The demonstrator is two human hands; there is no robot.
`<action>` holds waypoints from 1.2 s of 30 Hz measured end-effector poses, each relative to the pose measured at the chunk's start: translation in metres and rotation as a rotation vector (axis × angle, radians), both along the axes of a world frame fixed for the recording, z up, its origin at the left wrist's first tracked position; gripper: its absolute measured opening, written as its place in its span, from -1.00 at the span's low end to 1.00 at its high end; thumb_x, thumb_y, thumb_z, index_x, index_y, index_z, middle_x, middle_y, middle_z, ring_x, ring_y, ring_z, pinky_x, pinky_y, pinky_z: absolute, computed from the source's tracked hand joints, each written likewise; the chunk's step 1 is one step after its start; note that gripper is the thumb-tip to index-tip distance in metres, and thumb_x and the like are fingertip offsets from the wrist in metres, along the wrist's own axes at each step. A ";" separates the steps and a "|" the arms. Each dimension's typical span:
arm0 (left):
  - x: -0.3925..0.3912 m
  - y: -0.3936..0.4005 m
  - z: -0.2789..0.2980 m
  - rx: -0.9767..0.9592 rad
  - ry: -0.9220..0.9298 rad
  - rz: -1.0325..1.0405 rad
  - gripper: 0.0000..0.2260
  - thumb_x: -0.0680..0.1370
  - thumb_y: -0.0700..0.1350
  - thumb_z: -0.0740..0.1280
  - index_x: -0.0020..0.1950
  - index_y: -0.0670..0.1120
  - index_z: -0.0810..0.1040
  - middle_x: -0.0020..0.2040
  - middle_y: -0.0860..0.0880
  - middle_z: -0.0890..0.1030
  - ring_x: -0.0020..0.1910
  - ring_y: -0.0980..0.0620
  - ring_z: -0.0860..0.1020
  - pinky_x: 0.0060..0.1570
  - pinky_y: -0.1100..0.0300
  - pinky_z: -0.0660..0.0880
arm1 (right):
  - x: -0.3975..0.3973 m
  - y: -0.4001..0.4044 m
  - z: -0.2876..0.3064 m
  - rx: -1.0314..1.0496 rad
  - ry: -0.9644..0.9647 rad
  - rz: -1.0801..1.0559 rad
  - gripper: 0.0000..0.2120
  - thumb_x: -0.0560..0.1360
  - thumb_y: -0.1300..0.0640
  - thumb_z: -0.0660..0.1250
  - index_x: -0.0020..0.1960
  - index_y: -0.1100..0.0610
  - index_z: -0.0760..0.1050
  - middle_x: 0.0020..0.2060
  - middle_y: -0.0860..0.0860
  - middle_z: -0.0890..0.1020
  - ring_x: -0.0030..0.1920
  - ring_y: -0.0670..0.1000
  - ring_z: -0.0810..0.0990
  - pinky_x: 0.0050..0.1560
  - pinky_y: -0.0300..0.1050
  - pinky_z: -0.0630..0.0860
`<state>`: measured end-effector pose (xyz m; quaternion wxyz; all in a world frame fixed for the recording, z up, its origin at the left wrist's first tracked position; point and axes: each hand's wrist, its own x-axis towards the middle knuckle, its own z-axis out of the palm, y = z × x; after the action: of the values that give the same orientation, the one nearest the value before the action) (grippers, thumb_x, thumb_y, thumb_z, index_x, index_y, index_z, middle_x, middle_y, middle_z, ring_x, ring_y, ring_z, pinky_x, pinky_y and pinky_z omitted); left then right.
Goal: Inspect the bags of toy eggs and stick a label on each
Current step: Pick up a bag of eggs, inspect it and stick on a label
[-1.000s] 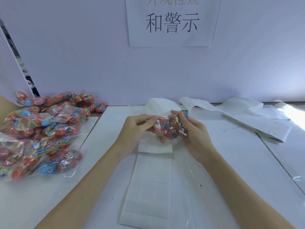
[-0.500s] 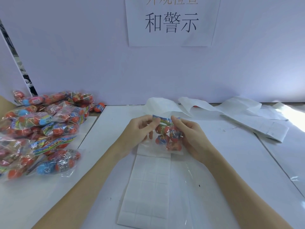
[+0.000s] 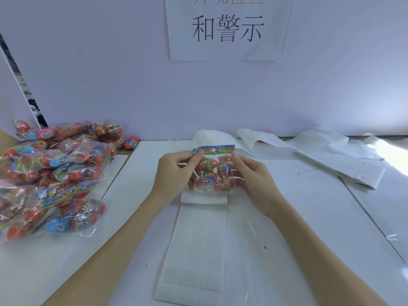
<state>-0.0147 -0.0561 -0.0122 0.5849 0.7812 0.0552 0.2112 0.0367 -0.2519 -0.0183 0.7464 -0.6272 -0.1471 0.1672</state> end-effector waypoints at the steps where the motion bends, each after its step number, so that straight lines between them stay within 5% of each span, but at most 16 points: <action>1: 0.000 0.001 0.000 -0.005 -0.014 0.014 -0.74 0.64 -0.04 0.42 -0.18 -0.13 0.74 -0.41 -0.06 0.63 -0.53 -0.07 0.58 -0.52 0.17 0.52 | -0.001 0.000 -0.001 -0.024 -0.020 0.048 -0.66 0.65 -0.08 0.33 0.17 0.16 0.70 0.06 0.11 0.76 -0.02 0.07 0.75 -0.02 -0.14 0.66; 8: 0.001 0.005 -0.001 0.056 -0.058 0.083 -0.71 0.66 0.00 0.39 -0.21 -0.08 0.69 -0.44 -0.05 0.66 -0.57 -0.02 0.56 -0.50 0.23 0.51 | -0.002 0.000 -0.005 -0.143 -0.117 0.156 -0.79 0.67 0.08 0.37 0.21 0.15 0.66 0.08 0.13 0.75 0.12 0.13 0.74 0.25 -0.03 0.62; 13: 0.002 0.003 -0.005 0.104 -0.055 0.105 -0.67 0.69 0.06 0.31 -0.17 -0.07 0.67 -0.55 -0.05 0.57 -0.55 -0.08 0.56 -0.47 0.26 0.46 | -0.001 -0.001 -0.002 -0.138 -0.089 0.165 -0.74 0.68 0.01 0.32 0.22 0.12 0.67 0.11 0.16 0.74 0.03 0.03 0.70 0.12 -0.13 0.62; 17: 0.002 0.001 -0.003 0.048 -0.063 0.061 -0.70 0.70 0.09 0.30 -0.08 -0.04 0.69 -0.41 -0.05 0.63 -0.53 -0.04 0.57 -0.51 0.25 0.42 | -0.001 0.000 -0.003 -0.091 -0.066 0.133 -0.76 0.69 0.07 0.30 0.20 0.17 0.66 0.08 0.12 0.76 -0.02 -0.02 0.70 0.02 -0.22 0.61; 21: 0.002 0.004 0.000 0.029 -0.022 -0.054 -0.88 0.64 -0.02 0.42 0.00 -0.04 0.68 -0.27 -0.05 0.69 -0.46 -0.08 0.59 -0.47 0.22 0.43 | 0.000 0.000 -0.002 -0.068 -0.096 0.087 -0.74 0.70 0.02 0.28 0.27 0.10 0.64 0.04 0.05 0.74 -0.05 -0.02 0.62 0.14 -0.09 0.51; 25: 0.001 0.004 0.003 -0.146 -0.024 -0.047 -0.86 0.66 -0.08 0.40 0.02 -0.14 0.67 -0.21 -0.13 0.73 -0.44 -0.16 0.64 -0.50 0.19 0.46 | -0.001 0.001 0.001 -0.082 -0.113 0.074 -0.56 0.60 -0.13 0.42 0.43 -0.07 0.48 0.11 0.04 0.75 0.03 0.05 0.71 0.09 -0.03 0.58; 36: -0.001 0.001 0.006 -0.153 0.001 -0.075 -0.78 0.73 -0.14 0.25 0.06 -0.15 0.68 -0.16 -0.13 0.75 -0.38 -0.25 0.69 -0.48 0.18 0.54 | 0.000 0.001 -0.006 -0.192 -0.174 0.101 -0.56 0.51 0.06 0.56 0.28 -0.09 0.44 -0.04 0.07 0.77 -0.06 -0.05 0.72 -0.18 -0.29 0.53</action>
<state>-0.0156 -0.0551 -0.0059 0.6504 0.7358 0.0425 0.1839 0.0367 -0.2512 -0.0244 0.6580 -0.6995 -0.2260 0.1631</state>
